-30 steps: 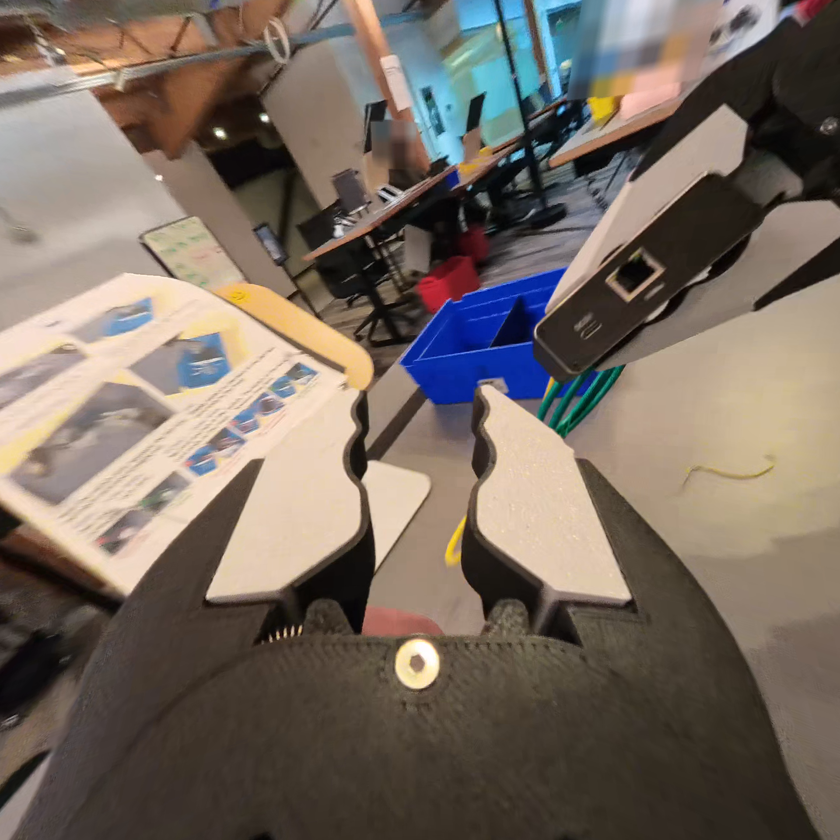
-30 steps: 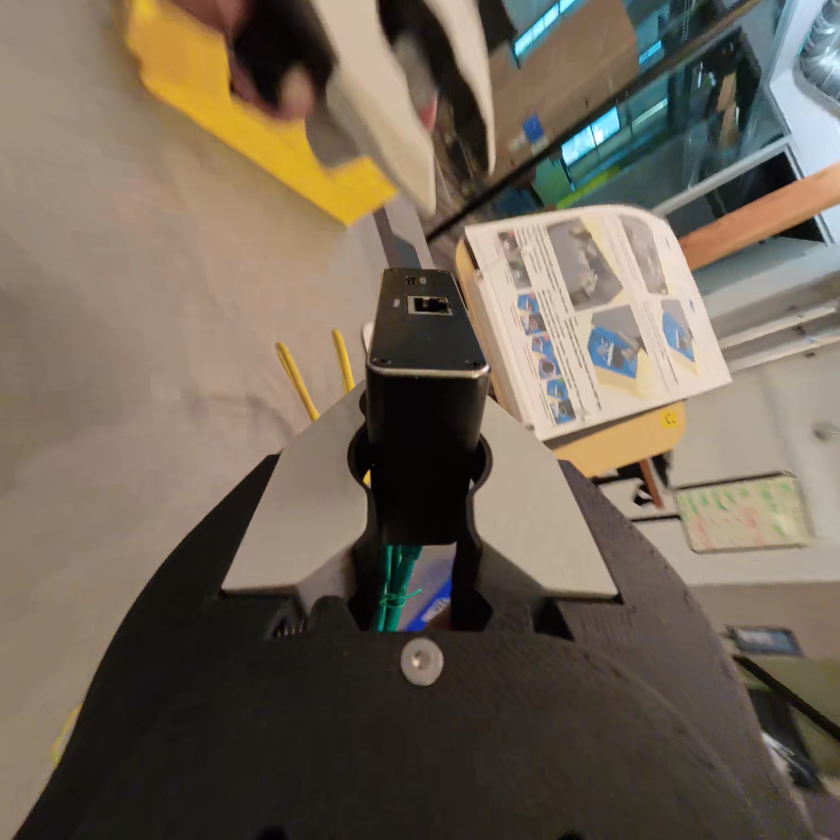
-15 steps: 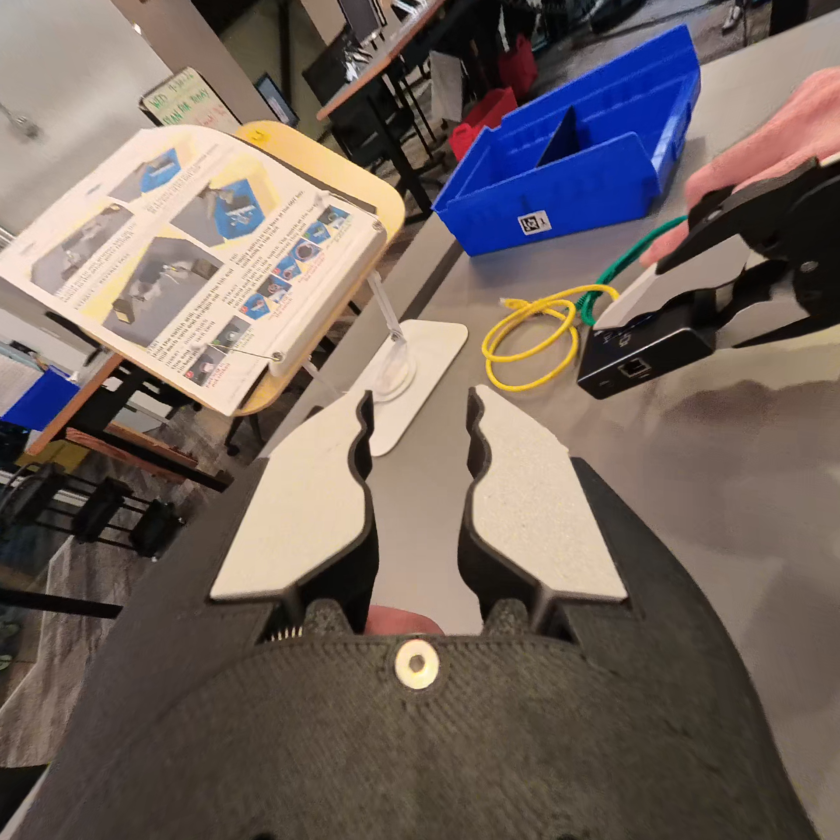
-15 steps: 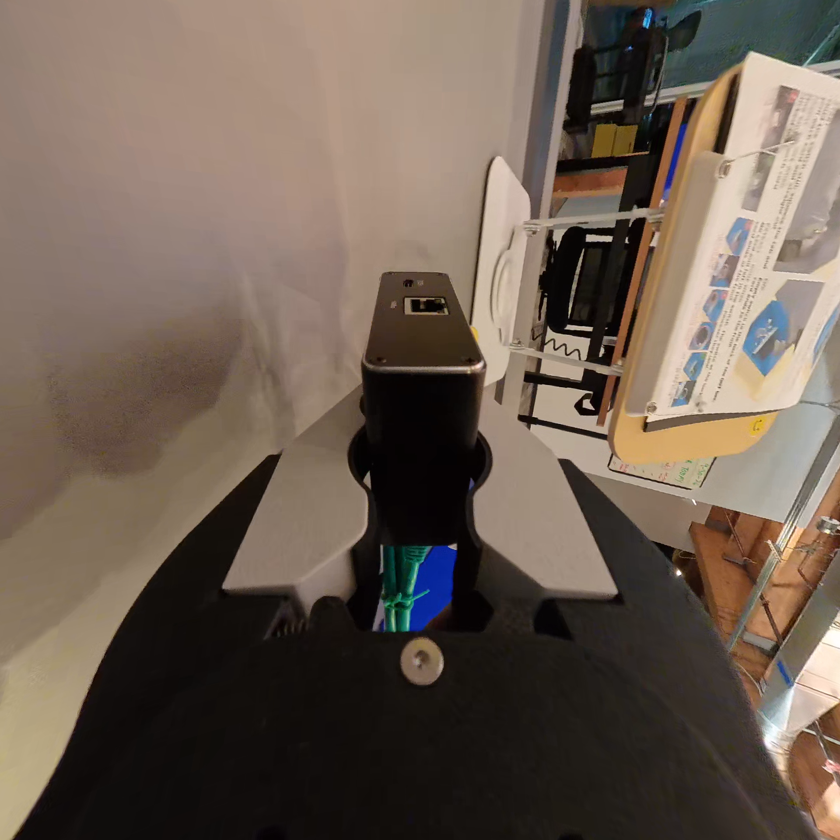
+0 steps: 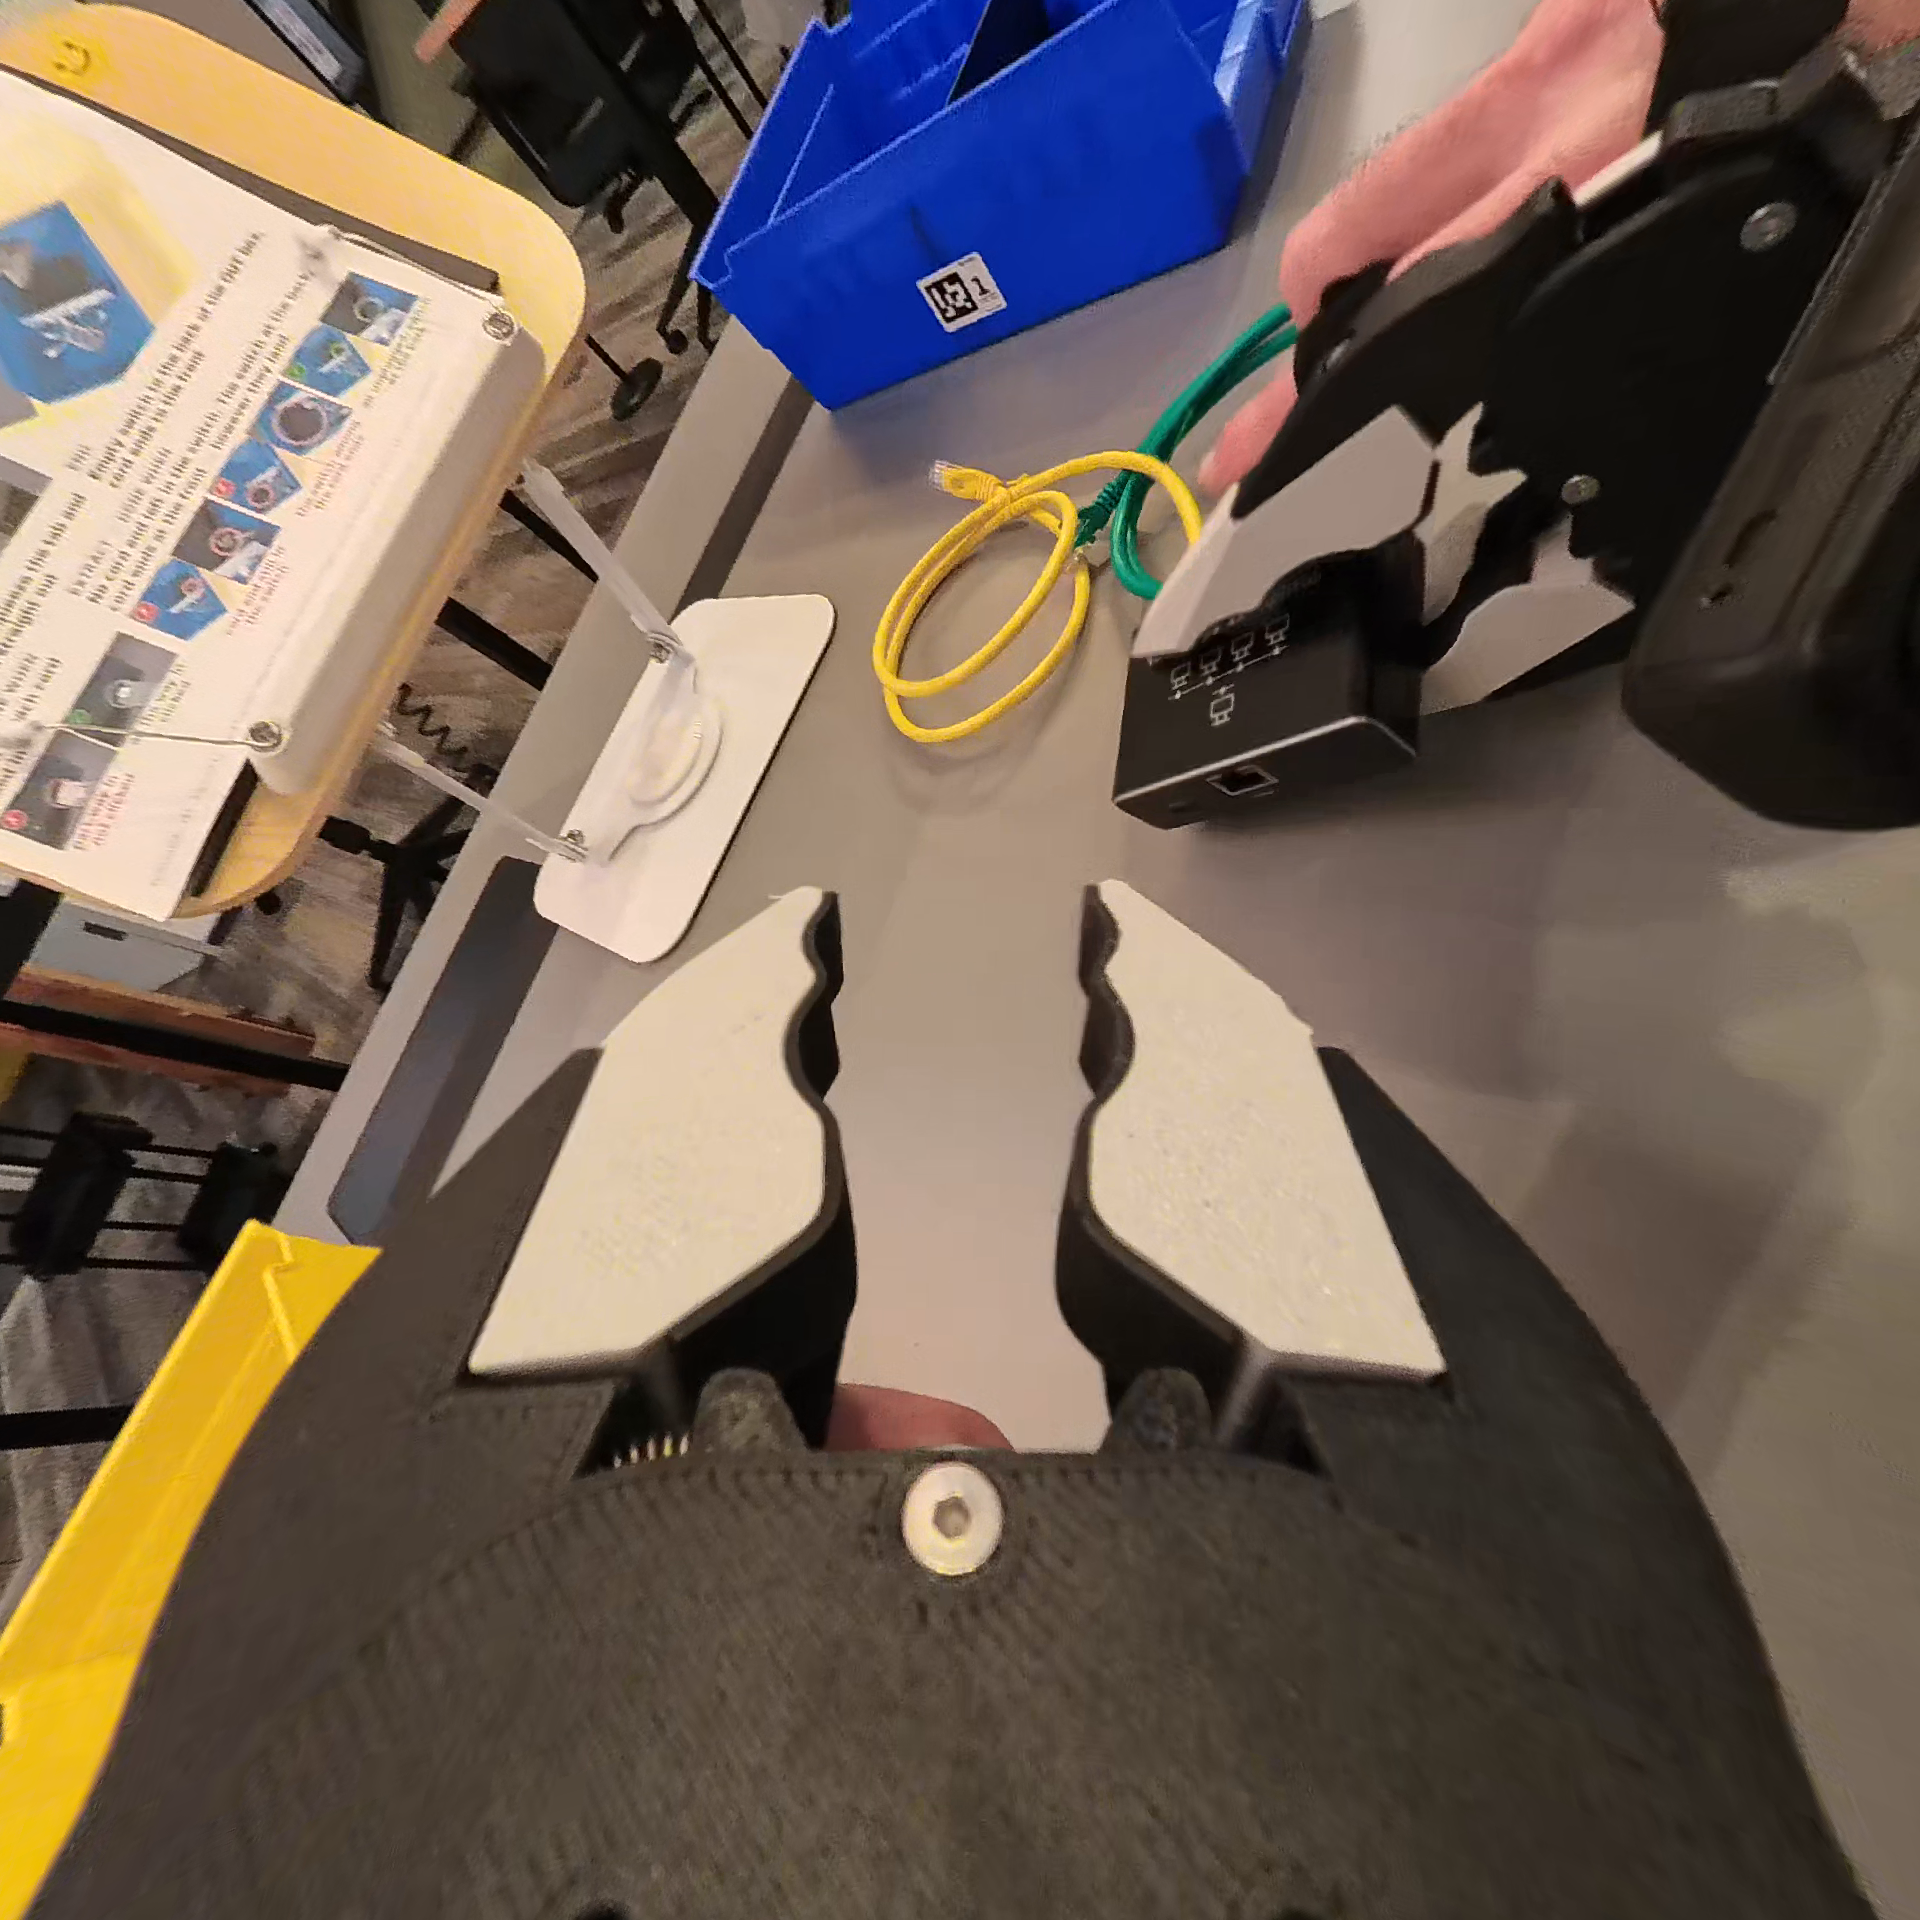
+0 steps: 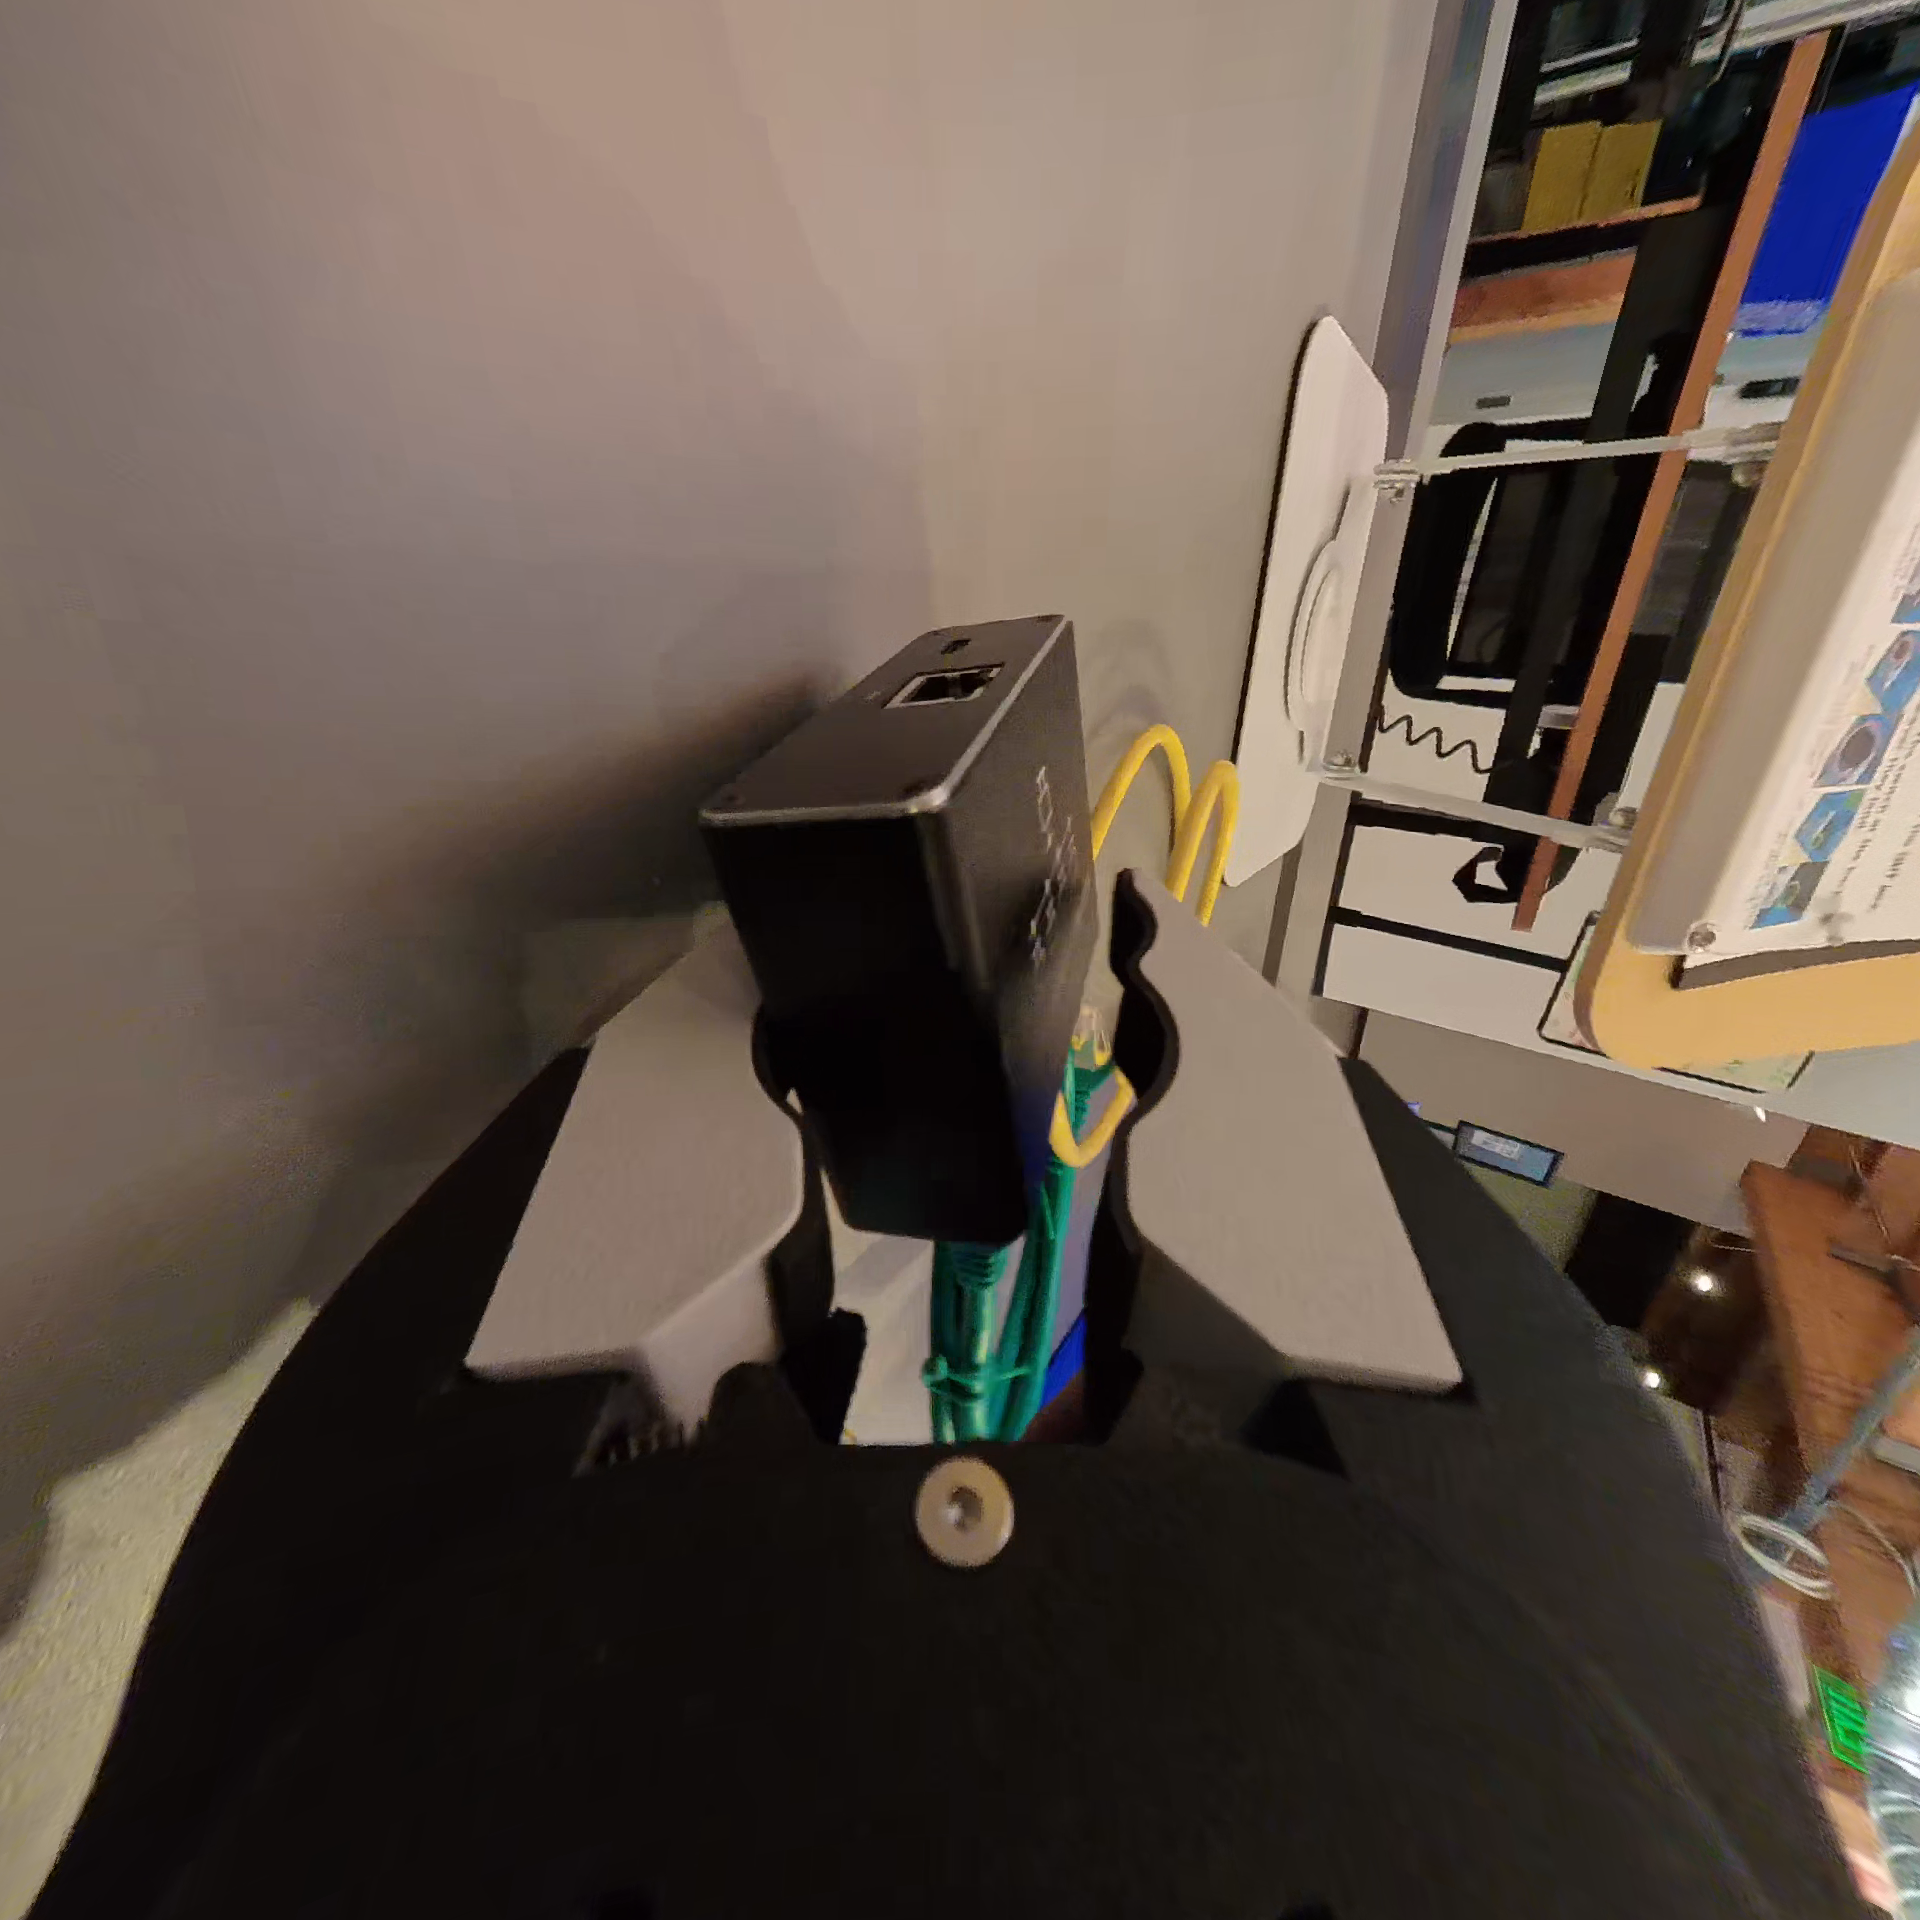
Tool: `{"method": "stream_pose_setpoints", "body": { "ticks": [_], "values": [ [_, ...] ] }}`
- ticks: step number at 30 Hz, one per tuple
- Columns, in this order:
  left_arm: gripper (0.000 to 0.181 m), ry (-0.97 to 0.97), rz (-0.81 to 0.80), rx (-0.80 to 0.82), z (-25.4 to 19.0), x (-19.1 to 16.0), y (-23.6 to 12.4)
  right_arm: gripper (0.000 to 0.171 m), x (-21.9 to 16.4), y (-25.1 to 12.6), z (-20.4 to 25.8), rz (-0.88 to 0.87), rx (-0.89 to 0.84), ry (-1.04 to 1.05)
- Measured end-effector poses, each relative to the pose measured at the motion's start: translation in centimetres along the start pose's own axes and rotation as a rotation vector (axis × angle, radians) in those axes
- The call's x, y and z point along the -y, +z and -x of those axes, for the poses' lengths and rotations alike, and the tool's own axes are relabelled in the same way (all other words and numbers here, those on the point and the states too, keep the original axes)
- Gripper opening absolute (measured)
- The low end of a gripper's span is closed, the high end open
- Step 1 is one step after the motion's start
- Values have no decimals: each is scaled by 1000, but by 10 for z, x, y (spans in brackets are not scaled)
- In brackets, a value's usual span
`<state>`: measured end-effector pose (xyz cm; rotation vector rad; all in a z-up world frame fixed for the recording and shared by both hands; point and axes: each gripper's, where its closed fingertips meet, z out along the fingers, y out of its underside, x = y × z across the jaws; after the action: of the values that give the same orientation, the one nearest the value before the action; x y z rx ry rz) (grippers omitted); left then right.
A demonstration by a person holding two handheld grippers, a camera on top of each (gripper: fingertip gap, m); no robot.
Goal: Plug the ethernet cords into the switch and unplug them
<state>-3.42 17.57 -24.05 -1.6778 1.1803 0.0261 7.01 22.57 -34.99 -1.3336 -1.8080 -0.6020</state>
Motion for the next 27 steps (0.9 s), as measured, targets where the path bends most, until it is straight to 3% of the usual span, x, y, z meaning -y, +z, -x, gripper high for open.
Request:
{"method": "stream_pose_setpoints", "body": {
  "ticks": [2,4,9,13,17,20,22,27],
  "values": [
    [62,-33,1,-36,-4,0,-3,63,-3,-5,-1,17,-3,-6],
    [68,-42,6,-30,2,-1,-9,61,-4,-10,5,9,39,33],
    [71,-65,26,50,38,-9,-37,72,-3,-28,18,-6,187,112],
    [70,-100,112,161,89,-37,-71,81,3,-44,30,-62,326,190],
    [58,-121,314,329,154,-101,-113,76,-3,-53,13,-90,307,253],
    [65,-285,552,283,173,-172,-129,72,-9,-54,5,-100,285,288],
    [60,-297,647,285,186,-208,-127,72,-8,-54,3,-124,266,288],
    [50,-374,810,143,182,-273,-85,72,20,-71,-14,-287,210,337]
  ]
}}
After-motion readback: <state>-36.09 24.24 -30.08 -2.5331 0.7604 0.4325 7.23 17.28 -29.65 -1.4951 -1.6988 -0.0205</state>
